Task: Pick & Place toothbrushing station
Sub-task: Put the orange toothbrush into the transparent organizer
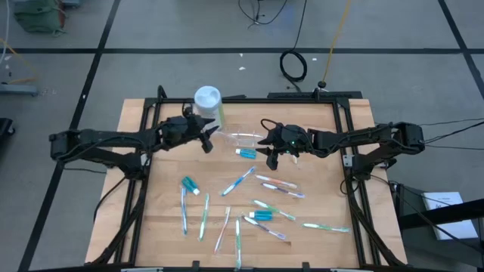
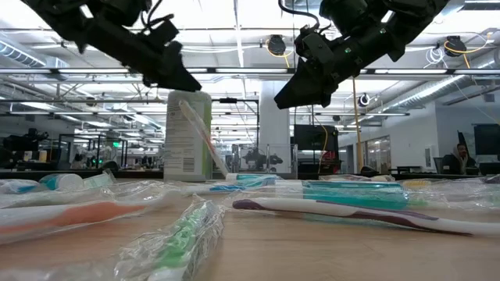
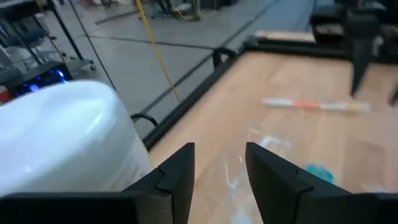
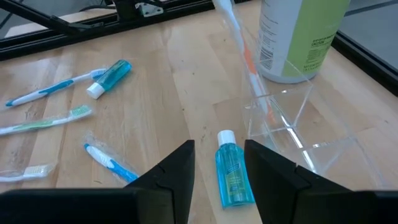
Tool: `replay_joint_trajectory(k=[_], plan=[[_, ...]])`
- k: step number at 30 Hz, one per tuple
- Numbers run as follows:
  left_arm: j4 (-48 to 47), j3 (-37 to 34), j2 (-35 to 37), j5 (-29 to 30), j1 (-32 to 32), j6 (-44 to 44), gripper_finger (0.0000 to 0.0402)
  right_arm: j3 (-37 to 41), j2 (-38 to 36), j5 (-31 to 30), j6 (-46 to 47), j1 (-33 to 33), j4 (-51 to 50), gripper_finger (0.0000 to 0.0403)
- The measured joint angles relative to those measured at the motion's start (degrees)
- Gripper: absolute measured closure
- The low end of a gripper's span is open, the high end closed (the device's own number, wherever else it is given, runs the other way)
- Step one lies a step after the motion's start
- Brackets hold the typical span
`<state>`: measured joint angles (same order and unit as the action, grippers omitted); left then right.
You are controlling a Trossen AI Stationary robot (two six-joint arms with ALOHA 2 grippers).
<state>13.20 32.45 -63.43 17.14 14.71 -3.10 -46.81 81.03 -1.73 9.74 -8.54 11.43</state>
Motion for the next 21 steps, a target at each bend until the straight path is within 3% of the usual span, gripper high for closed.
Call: replay_joint_trajectory(k=[4,10,14,21], plan=[[-2.97,0.0,4.41,-0.02,-1.48,0.17,0.0252,0.0,0.0,-3.37,0.02,0.02,-2.72,0.0273],[-5.81,-0.02,7.49,-0.03,-2.62,0.22,0.0252,0.0,0.0,-16.68,0.05,-0.05,-12.59,0.0273],[-6.02,-0.02,7.59,-0.04,-2.85,0.15,0.0252,0.0,0.0,-18.92,-0.96,-0.13,-19.87,0.0273],[-6.26,-0.02,7.59,-0.04,-2.85,-0.22,0.0252,0.0,0.0,-20.35,-19.56,0.41,-30.06,0.0273]])
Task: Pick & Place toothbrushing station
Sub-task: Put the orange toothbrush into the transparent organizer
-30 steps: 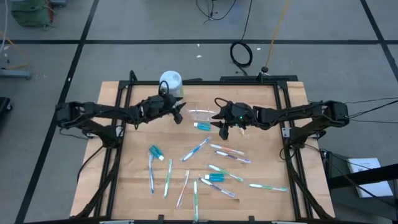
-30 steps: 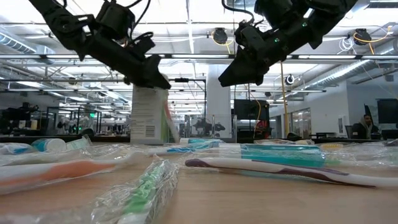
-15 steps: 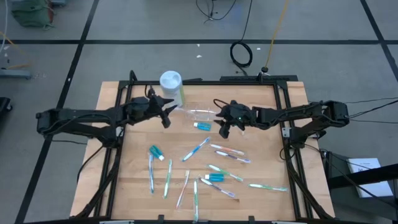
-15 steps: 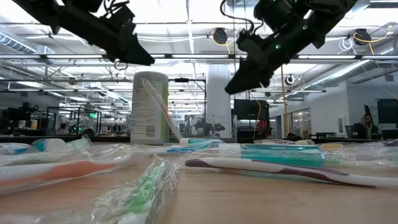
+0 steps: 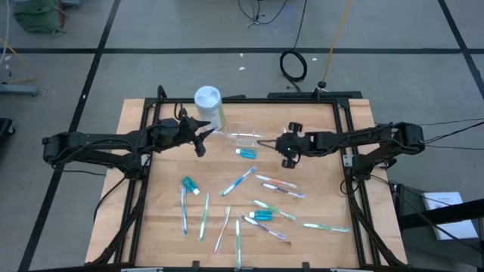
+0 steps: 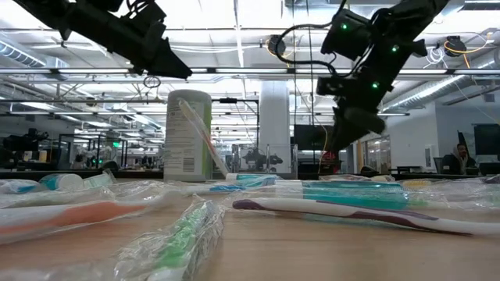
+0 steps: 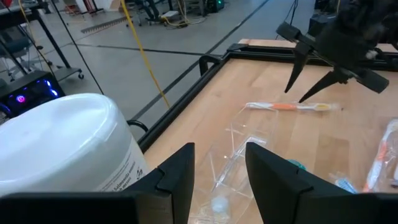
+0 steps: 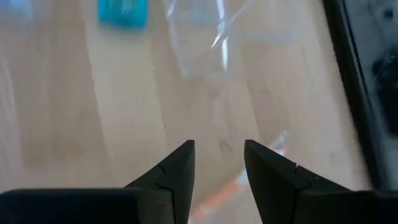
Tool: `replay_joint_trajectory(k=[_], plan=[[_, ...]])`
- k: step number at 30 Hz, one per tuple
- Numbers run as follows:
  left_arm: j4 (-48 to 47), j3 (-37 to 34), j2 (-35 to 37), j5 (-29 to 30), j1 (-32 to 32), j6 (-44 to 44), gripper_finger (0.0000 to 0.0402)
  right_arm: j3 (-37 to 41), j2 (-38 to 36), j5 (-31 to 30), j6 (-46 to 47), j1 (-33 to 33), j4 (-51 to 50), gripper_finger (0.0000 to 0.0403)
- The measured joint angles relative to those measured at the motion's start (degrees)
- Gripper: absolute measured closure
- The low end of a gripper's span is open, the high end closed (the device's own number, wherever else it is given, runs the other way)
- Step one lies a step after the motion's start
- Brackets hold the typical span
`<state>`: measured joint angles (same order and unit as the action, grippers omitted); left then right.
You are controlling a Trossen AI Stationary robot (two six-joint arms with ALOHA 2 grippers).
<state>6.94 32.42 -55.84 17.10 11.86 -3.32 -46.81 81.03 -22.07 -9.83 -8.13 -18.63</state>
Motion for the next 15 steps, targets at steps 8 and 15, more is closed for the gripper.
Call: replay_joint_trajectory(k=[8,15], plan=[[0.02,0.0,-0.02,0.0,0.0,-0.4,0.0252,-0.02,0.0,-12.18,-30.47,0.38,-5.42,0.0273],[0.02,0.0,-0.02,-0.22,0.0,-0.5,0.0252,-0.04,0.0,-4.46,-37.23,0.96,-13.06,0.0273]])
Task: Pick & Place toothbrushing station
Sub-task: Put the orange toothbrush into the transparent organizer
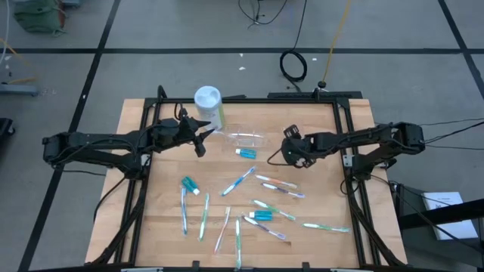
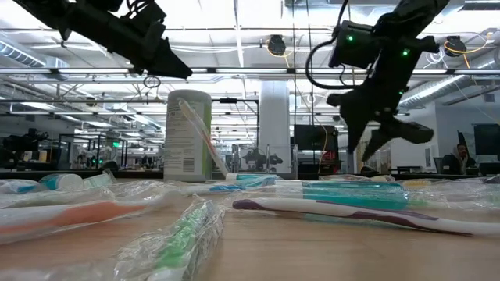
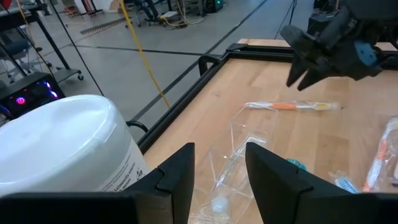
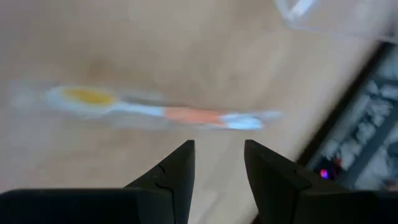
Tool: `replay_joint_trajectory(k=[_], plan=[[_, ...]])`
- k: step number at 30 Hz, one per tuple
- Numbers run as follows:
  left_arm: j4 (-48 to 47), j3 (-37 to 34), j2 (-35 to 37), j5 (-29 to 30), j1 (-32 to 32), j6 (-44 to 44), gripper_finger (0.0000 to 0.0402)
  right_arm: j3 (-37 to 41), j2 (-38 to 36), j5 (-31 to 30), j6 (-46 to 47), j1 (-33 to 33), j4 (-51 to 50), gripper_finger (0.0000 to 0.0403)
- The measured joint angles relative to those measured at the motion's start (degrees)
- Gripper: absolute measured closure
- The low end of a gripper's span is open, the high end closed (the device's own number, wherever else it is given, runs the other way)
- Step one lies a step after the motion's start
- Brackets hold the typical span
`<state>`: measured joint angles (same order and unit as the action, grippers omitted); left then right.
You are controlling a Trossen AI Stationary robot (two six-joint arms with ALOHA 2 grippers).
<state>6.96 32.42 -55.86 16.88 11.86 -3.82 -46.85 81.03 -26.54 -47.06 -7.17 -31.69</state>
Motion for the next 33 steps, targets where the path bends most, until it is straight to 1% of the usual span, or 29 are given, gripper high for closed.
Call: replay_joint_trajectory(k=[3,5,11,14,16,19,21,24,29,31,33], plan=[[0.02,0.0,0.0,-0.06,0.0,-0.22,0.0252,0.02,0.0,3.59,-4.96,0.76,-3.2,0.0273],[0.02,-0.01,0.0,-0.04,0.0,-0.85,0.0252,0.95,-0.02,5.52,-9.75,1.14,-2.58,0.0273],[0.09,-0.02,0.0,-0.06,0.0,-1.92,0.0252,7.16,0.0,5.58,-21.23,1.67,7.75,0.0273],[0.09,-0.02,0.0,-0.06,0.0,-1.92,0.0252,11.15,0.0,5.4,-28.52,1.81,13.01,0.0273],[0.11,-0.02,0.0,-0.06,0.0,-1.92,0.0252,13.21,-0.2,4.9,-31.31,1.85,16.14,0.0273],[0.15,-0.02,0.0,-0.06,0.0,-2.16,0.0252,15.71,-0.28,4.3,-29.47,1.85,18.85,0.0274],[0.19,-0.02,0.0,-0.06,0.0,-3.11,0.0252,16.81,-0.31,4.28,-27.66,2.11,19.48,0.0282],[0.28,-0.02,0.0,-0.04,0.0,-4.61,0.0252,17.7,-0.2,4.36,-27.29,2.91,20.81,0.031],[0.61,-0.03,0.0,-0.05,0.0,-4.96,0.0252,17.77,-0.15,5.38,-26.67,4.54,21.33,0.0386],[0.61,-0.04,0.0,-0.06,0.0,-4.93,0.0252,17.77,-0.11,5.58,-23.12,5.09,22.12,0.0395],[0.61,-0.04,0.0,-0.04,0.0,-4.96,0.0252,17.83,-0.11,5.28,-17.99,5.83,24.3,0.039]])
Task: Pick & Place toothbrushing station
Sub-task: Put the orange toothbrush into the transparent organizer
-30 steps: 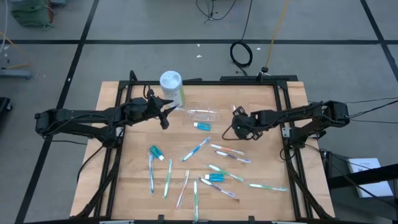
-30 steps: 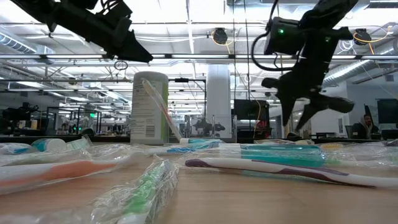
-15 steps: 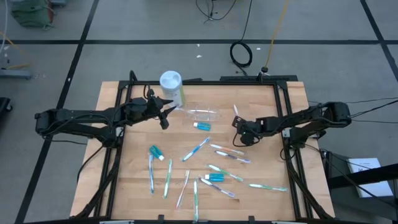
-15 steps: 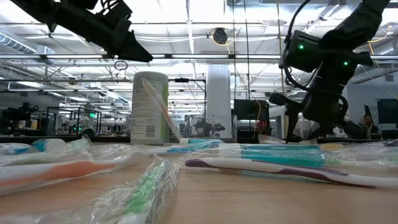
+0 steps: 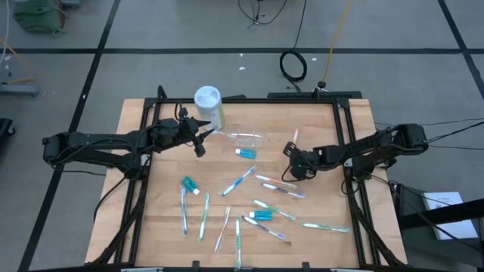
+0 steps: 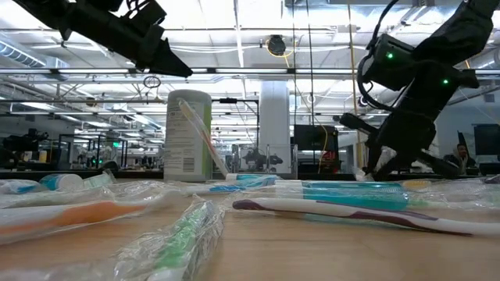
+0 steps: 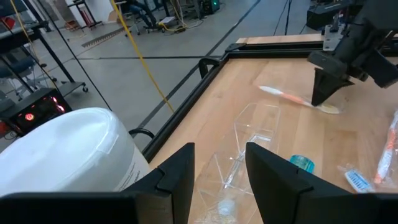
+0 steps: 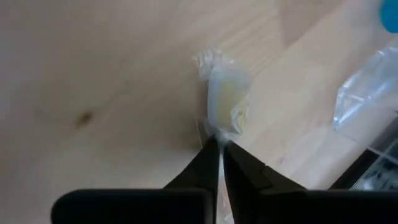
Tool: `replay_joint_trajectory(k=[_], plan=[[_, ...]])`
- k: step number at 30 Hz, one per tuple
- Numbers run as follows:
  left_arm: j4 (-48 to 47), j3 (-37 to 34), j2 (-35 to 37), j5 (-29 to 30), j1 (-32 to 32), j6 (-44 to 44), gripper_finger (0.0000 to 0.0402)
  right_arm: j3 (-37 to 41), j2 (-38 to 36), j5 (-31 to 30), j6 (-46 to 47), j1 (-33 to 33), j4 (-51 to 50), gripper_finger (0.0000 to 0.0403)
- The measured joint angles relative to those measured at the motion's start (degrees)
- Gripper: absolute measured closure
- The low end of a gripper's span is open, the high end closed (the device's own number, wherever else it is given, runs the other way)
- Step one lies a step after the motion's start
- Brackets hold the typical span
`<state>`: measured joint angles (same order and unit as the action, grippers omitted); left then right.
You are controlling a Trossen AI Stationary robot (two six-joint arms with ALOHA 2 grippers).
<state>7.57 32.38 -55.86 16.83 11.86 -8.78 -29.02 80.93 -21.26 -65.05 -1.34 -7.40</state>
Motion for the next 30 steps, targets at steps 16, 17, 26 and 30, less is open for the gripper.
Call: replay_joint_trajectory(k=[16,17,26,30], plan=[[-0.04,0.0,0.0,-1.58,0.0,1.3,0.0252,-4.43,-16.84,-4.52,25.55,6.04,7.24,0.0402],[-0.04,0.0,0.0,-1.78,0.0,1.4,0.0252,-4.41,-17.64,-4.49,26.34,5.96,10.54,0.0402],[-0.06,0.0,0.0,-1.82,0.0,2.18,0.0252,-3.64,-16.73,-0.98,36.64,1.1,47.26,0.0403],[-0.04,0.0,0.0,-1.82,0.0,2.51,0.0252,-3.64,-11.2,3.04,42.27,-2.67,57.76,0.0403]])
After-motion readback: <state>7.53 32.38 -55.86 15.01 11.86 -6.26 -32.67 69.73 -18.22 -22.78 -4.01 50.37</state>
